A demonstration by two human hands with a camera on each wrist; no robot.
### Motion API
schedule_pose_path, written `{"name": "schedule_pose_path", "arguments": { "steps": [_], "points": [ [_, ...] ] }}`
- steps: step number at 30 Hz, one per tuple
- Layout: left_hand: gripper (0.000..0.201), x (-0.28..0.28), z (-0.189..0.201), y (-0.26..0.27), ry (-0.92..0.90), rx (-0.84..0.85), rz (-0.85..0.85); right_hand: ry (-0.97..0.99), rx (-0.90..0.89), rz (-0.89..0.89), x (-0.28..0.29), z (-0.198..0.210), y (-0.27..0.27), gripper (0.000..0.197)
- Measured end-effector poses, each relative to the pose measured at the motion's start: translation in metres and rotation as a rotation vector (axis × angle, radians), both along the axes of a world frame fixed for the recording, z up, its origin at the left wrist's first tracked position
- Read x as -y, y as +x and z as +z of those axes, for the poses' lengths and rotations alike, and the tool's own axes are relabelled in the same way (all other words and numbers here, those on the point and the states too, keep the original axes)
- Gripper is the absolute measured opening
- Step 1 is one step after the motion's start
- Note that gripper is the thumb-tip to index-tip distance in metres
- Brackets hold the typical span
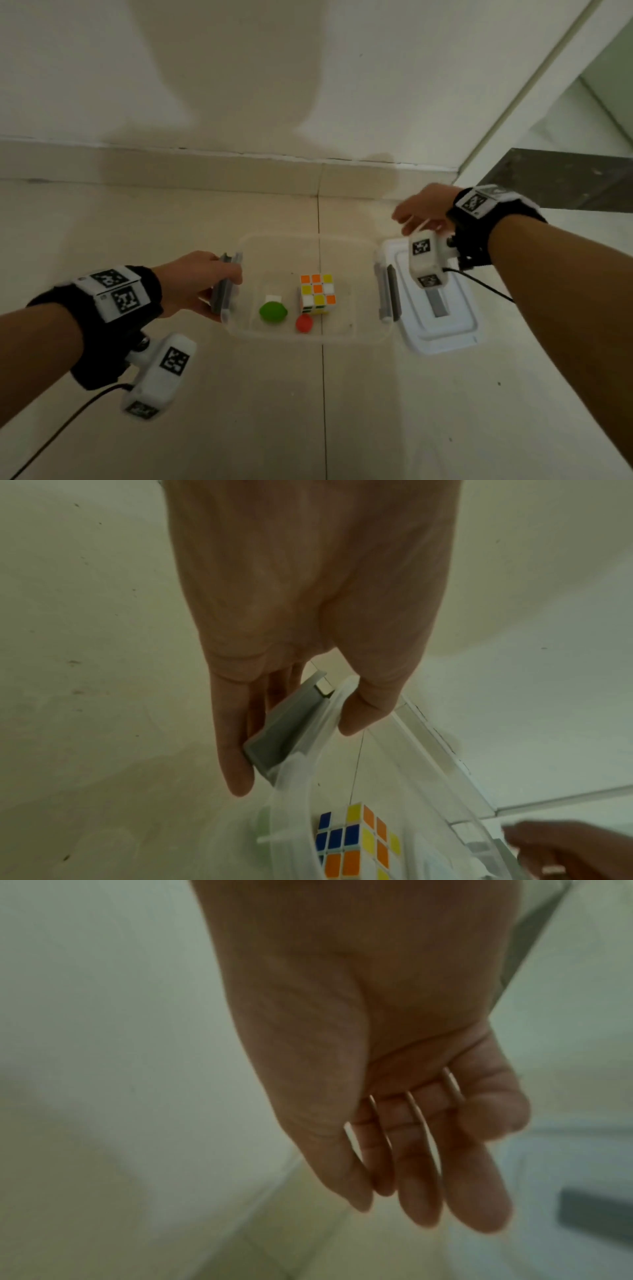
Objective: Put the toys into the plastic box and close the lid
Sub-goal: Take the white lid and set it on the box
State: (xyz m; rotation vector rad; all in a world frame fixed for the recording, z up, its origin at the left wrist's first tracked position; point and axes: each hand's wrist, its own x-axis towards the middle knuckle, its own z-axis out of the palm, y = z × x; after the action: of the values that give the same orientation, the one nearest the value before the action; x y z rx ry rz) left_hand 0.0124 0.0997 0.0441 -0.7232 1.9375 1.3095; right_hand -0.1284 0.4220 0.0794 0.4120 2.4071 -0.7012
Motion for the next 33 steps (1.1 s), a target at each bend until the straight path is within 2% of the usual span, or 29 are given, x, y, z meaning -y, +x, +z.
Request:
{"name": "schedule_pose_path", "arguments": {
  "steps": [2, 5, 9, 14, 18, 20, 22, 26, 30, 33],
  "points": [
    [0.032, 0.0, -0.002, -0.001, -0.005, 0.011, -0.004, 0.152, 0.073, 0.096, -0.021, -0.02, 0.006, 0.018],
    [0.029, -0.002, -0.005, -0.004, -0.013, 0.026, 0.005, 0.312, 0.076, 0.197, -0.041, -0.052, 0.02, 0.014],
    [0.014, -0.003, -0.007, -0.007, 0.003, 0.048, 0.001, 0.543, 0.037, 0.332, -0.053, -0.084, 0.036, 0.045],
    [0.005, -0.006, -0.008, -0.007, 0.028, 0.049, 0.005, 0.56, -0.018, 0.308, -0.058, -0.105, 0.038, 0.042],
    [0.01, -0.008, -0.007, -0.007, 0.042, 0.049, -0.009, 0.533, -0.066, 0.275, -0.059, -0.11, 0.037, 0.017],
    [0.009, -0.008, -0.006, -0.007, 0.041, 0.051, -0.013, 0.512, -0.075, 0.226, -0.06, -0.11, 0.037, 0.028],
    [0.008, -0.008, -0.006, -0.007, 0.03, 0.051, -0.013, 0.498, -0.058, 0.224, -0.059, -0.111, 0.039, 0.039],
    [0.01, -0.008, -0.005, -0.008, -0.014, 0.033, -0.029, 0.496, -0.061, 0.252, -0.057, -0.094, 0.038, 0.039],
    [0.009, -0.008, -0.002, -0.009, -0.025, 0.022, -0.033, 0.494, -0.149, 0.244, -0.055, -0.052, 0.017, 0.041],
    [0.016, -0.007, -0.002, -0.008, -0.023, 0.018, -0.039, 0.468, -0.255, 0.24, -0.04, -0.01, -0.002, 0.044]
  ]
}}
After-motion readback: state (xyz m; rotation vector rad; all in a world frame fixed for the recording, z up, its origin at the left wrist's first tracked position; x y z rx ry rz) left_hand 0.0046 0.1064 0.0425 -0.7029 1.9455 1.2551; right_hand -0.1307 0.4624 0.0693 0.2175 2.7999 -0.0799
